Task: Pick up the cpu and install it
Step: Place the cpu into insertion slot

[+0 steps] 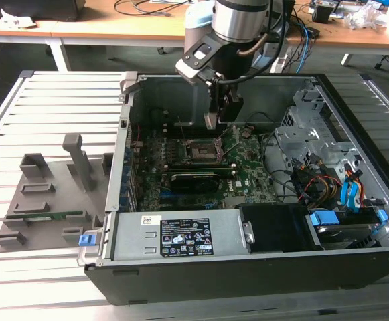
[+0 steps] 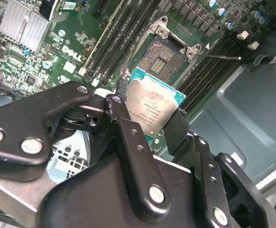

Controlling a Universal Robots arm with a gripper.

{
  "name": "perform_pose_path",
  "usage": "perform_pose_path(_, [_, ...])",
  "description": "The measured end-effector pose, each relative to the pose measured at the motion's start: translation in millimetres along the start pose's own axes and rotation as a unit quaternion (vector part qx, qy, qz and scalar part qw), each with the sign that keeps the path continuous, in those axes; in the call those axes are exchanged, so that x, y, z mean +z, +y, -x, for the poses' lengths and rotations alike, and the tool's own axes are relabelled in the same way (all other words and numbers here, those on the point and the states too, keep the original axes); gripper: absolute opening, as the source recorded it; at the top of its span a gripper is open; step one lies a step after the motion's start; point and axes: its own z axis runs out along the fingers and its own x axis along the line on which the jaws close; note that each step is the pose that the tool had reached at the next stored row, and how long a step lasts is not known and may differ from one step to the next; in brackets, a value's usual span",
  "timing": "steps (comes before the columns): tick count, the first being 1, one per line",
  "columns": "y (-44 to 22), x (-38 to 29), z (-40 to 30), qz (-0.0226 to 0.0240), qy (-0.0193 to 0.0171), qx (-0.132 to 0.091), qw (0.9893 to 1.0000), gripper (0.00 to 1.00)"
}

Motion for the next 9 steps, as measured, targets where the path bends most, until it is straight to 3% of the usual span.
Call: perform_pose_path(9, [0.3, 9.1, 0.0, 0.0000, 0.0000, 0.000, 1.0000, 0.55])
